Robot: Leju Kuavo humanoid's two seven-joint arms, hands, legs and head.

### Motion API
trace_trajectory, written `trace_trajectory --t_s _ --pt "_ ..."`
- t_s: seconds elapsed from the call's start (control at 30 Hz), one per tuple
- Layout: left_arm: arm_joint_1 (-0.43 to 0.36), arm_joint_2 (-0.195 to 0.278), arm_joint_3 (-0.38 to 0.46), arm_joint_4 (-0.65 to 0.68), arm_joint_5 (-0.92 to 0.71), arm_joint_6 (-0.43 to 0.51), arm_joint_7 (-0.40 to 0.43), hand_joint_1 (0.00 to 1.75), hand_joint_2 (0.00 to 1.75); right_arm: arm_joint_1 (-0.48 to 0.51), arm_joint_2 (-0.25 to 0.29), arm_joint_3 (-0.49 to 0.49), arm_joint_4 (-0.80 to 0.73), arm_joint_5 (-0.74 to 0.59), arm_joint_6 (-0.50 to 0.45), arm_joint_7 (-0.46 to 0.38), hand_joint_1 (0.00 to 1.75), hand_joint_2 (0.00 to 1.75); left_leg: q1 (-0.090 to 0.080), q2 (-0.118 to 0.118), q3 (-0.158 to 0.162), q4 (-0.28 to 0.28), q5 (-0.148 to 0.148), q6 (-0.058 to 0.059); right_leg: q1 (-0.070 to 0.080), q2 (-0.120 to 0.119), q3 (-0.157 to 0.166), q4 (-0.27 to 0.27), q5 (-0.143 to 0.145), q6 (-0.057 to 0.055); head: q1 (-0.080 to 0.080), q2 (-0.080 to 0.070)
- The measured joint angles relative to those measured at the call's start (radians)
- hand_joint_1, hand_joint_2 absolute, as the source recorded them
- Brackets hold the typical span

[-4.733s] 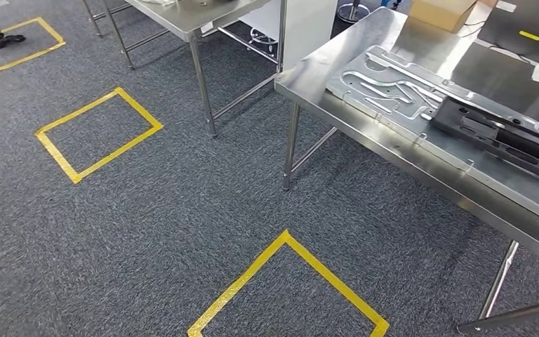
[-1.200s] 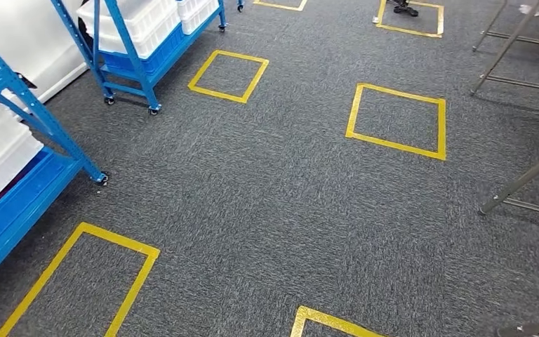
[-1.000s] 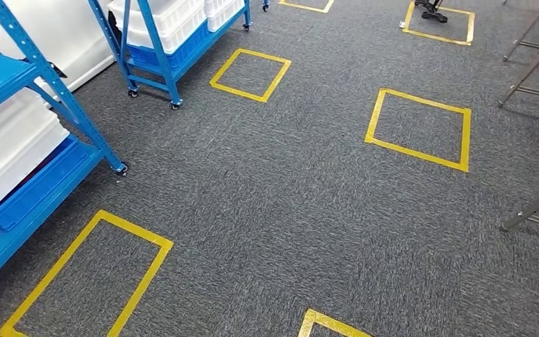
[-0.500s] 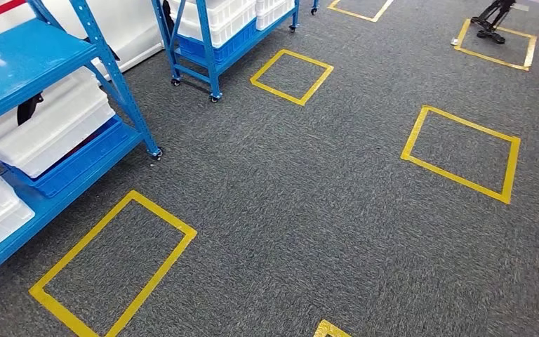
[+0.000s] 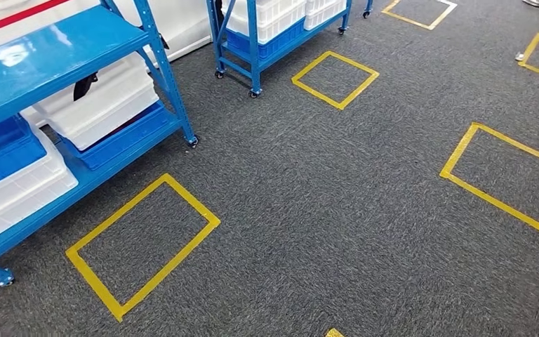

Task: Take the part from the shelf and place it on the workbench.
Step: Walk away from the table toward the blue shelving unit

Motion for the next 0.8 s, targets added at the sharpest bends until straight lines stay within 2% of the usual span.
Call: trace_trajectory --t_s 0.03,0.07,0.13,0.17,0.23,0.27,0.3,0.33,0.37,0.4,0.43,0.47,0.5,0.53,0.57,0.6,0.63,0.67,0.7,0.73,0.8 --pt "-0.002 0.002 0.001 0.000 0.000 0.000 0.001 0.00 0.00 0.000 0.000 0.000 0.000 0.002 -0.001 0.000 0.00 0.00 -0.003 0.015 0.025 -0.048 0.013 0.005 0.002 -0.010 0.001 0.003 -0.003 0.005 0.001 0.000" --pt "-0.002 0.004 0.002 0.001 0.000 0.000 0.003 0.00 0.00 0.000 0.000 0.000 0.000 0.003 -0.003 0.000 0.00 0.00 -0.007 0.023 0.034 -0.071 0.015 0.010 0.004 -0.019 0.002 0.005 -0.005 0.009 0.002 0.000" --pt "0.002 0.006 0.003 0.002 0.000 0.000 0.007 0.00 0.00 -0.003 0.000 0.001 0.000 0.005 -0.008 0.000 0.00 0.00 -0.009 0.005 0.030 -0.077 0.017 0.021 0.005 -0.037 0.005 0.005 -0.007 0.018 0.005 0.000" --pt "0.005 0.006 0.003 0.003 0.000 0.000 0.009 0.00 0.00 -0.004 0.000 0.002 0.000 0.005 -0.010 0.000 0.00 0.00 -0.007 -0.005 0.031 -0.080 0.020 0.026 0.003 -0.031 0.006 0.010 -0.013 0.024 0.005 0.000" --pt "0.006 0.006 0.003 0.006 0.000 0.000 0.013 0.00 0.00 -0.003 0.000 0.002 0.000 0.006 -0.013 0.000 0.00 0.00 -0.002 -0.025 0.032 -0.086 0.029 0.038 -0.002 0.017 -0.015 0.063 -0.053 0.035 0.006 0.000" --pt "0.004 0.005 0.003 0.007 -0.001 -0.001 0.014 0.00 0.00 0.000 -0.001 0.002 0.000 0.007 -0.013 0.001 0.00 0.00 0.000 -0.034 0.030 -0.087 0.032 0.042 -0.006 0.050 -0.041 0.120 -0.087 0.039 0.007 0.000" --pt "0.002 0.005 0.003 0.008 -0.003 -0.001 0.014 0.00 0.00 0.002 -0.001 0.002 0.000 0.007 -0.013 0.001 0.00 0.00 0.000 -0.045 0.028 -0.086 0.034 0.044 -0.007 0.071 -0.074 0.187 -0.120 0.042 0.008 0.000" --pt "0.002 0.004 0.003 0.010 -0.005 -0.001 0.014 0.00 0.00 0.003 -0.001 0.002 0.000 0.008 -0.014 0.001 0.00 0.00 0.000 -0.056 0.026 -0.085 0.035 0.045 -0.009 0.081 -0.104 0.247 -0.141 0.044 0.007 0.000" --pt "0.002 0.003 0.003 0.011 -0.007 -0.002 0.014 0.00 0.00 0.004 -0.001 0.002 0.000 0.008 -0.014 0.001 0.00 0.00 0.000 -0.069 0.025 -0.085 0.036 0.045 -0.010 0.085 -0.123 0.281 -0.143 0.045 0.007 0.000" --pt "0.003 0.002 0.003 0.013 -0.008 -0.002 0.014 0.00 0.00 0.005 -0.001 0.002 0.000 0.008 -0.014 0.001 0.00 0.00 0.000 -0.082 0.025 -0.083 0.036 0.045 -0.012 0.087 -0.124 0.277 -0.124 0.046 0.007 0.000" --pt "0.003 0.001 0.003 0.014 -0.010 -0.002 0.014 0.00 0.00 0.006 -0.002 0.002 0.000 0.008 -0.014 0.001 0.00 0.00 0.000 -0.096 0.026 -0.082 0.035 0.043 -0.014 0.092 -0.106 0.234 -0.088 0.045 0.007 0.000" --pt "0.003 -0.001 0.003 0.016 -0.011 -0.002 0.014 0.00 0.00 0.008 -0.002 0.002 0.000 0.008 -0.015 0.001 0.00 0.00 0.001 -0.109 0.026 -0.081 0.035 0.041 -0.017 0.108 -0.078 0.167 -0.047 0.044 0.008 0.000" --pt "0.002 -0.003 0.003 0.017 -0.013 -0.002 0.013 0.00 0.00 0.009 -0.003 0.002 0.000 0.008 -0.015 0.001 0.00 0.00 0.000 -0.121 0.024 -0.077 0.034 0.037 -0.019 0.133 -0.051 0.103 -0.018 0.042 0.008 0.000" --pt "0.001 -0.004 0.003 0.017 -0.015 -0.002 0.012 0.00 0.00 0.010 -0.003 0.002 0.000 0.008 -0.015 0.001 0.00 0.00 0.000 -0.133 0.021 -0.075 0.034 0.031 -0.020 0.152 -0.032 0.055 0.000 0.040 0.007 0.000" --pt "0.000 -0.005 0.003 0.017 -0.016 -0.002 0.011 0.00 0.00 0.010 -0.003 0.002 0.000 0.008 -0.015 0.001 0.00 0.00 0.000 -0.143 0.018 -0.074 0.035 0.024 -0.020 0.166 -0.023 0.030 0.005 0.037 0.007 0.000" --pt "0.000 -0.006 0.003 0.017 -0.017 -0.002 0.010 0.00 0.00 0.009 -0.003 0.002 0.000 0.008 -0.015 0.001 0.00 0.00 0.000 -0.153 0.015 -0.075 0.037 0.016 -0.018 0.166 -0.021 0.024 0.003 0.033 0.006 0.000" --pt "0.002 -0.007 0.003 0.018 -0.018 -0.002 0.009 0.00 0.00 0.008 -0.003 0.002 0.000 0.008 -0.016 0.002 0.00 0.00 0.002 -0.164 0.012 -0.078 0.040 0.008 -0.017 0.154 -0.021 0.022 0.006 0.026 0.006 0.000" --pt "0.004 -0.007 0.003 0.018 -0.018 -0.002 0.008 0.00 0.00 0.007 -0.003 0.002 0.000 0.008 -0.016 0.003 0.00 0.00 0.004 -0.162 0.009 -0.076 0.039 0.002 -0.017 0.142 -0.019 0.017 0.009 0.019 0.006 0.000" --pt "0.005 -0.008 0.003 0.018 -0.017 -0.002 0.007 0.00 0.00 0.007 -0.003 0.001 0.000 0.008 -0.016 0.004 0.00 0.00 0.004 -0.146 0.003 -0.064 0.030 -0.002 -0.018 0.130 -0.017 0.012 0.012 0.011 0.005 0.000" --pt "0.005 -0.009 0.003 0.018 -0.017 -0.002 0.006 0.00 0.00 0.008 -0.003 0.001 0.000 0.008 -0.016 0.005 0.00 0.00 0.004 -0.121 -0.013 -0.032 0.007 -0.005 -0.019 0.117 -0.017 0.007 0.015 0.004 0.003 0.000" --pt "0.000 -0.010 0.003 0.018 -0.018 -0.002 0.005 0.00 0.00 0.011 -0.003 0.001 0.000 0.008 -0.015 0.008 0.00 0.00 0.004 -0.068 -0.067 0.090 -0.063 -0.010 -0.014 0.087 -0.018 0.004 0.015 -0.006 0.000 0.000"
